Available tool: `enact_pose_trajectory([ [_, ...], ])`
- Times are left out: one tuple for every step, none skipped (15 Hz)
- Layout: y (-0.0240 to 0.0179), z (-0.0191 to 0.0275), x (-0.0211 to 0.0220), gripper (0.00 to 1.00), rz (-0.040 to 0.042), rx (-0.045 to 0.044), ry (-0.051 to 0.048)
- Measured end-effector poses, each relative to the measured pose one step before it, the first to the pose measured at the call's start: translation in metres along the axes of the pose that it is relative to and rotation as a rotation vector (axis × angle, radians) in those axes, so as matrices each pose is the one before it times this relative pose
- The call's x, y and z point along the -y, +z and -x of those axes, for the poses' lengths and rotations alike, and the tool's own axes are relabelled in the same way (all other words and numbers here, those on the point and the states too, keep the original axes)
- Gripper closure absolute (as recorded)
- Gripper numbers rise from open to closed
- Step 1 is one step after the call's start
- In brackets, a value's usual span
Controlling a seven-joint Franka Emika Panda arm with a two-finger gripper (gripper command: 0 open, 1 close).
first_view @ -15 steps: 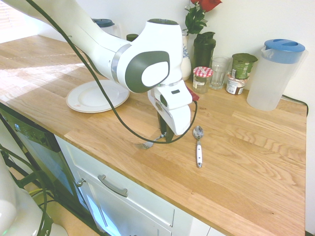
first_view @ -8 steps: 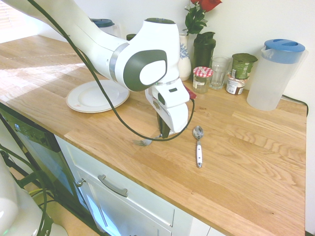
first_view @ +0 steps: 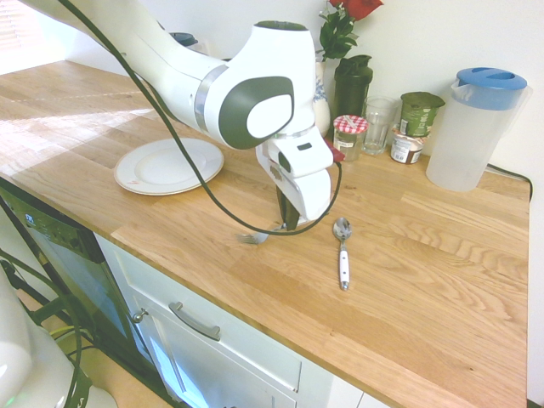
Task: Put the fork into the plate
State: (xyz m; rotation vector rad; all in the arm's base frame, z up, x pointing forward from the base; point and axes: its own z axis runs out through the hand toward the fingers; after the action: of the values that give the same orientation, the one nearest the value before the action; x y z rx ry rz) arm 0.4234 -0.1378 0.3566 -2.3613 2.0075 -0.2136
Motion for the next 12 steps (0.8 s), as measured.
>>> enact_pose_trajectory([
  [-0.00844, 0.00016, 0.00864, 1.00, -0.01081, -0.00291, -0.00699],
  [-0.00833, 0.00304, 0.01013, 1.00, -0.01106, -0.00267, -0.01460],
  [-0.00771, 0.00730, 0.01232, 1.00, -0.01016, -0.00088, -0.02264],
  [-0.00743, 0.01155, 0.01481, 1.00, -0.01178, 0.00106, -0.03069],
  [-0.00651, 0.01354, 0.01574, 1.00, -0.01431, 0.00063, -0.03426],
  [-0.00548, 0.01539, 0.01623, 1.00, -0.01054, 0.00155, -0.03577],
  [-0.00453, 0.01605, 0.01501, 1.00, -0.00763, 0.00528, -0.03654],
  [-0.00308, 0.01836, 0.01533, 1.00, -0.00823, 0.00597, -0.03751],
  [-0.00155, 0.01806, 0.01362, 1.00, -0.00648, 0.00482, -0.03582],
  [-0.00047, 0.01908, 0.01246, 1.00, -0.00327, 0.00628, -0.03794],
  [-0.00170, 0.01941, 0.01180, 1.00, -0.00510, 0.00546, -0.03834],
  [-0.00188, 0.01760, 0.00931, 1.00, -0.00515, 0.00460, -0.03617],
])
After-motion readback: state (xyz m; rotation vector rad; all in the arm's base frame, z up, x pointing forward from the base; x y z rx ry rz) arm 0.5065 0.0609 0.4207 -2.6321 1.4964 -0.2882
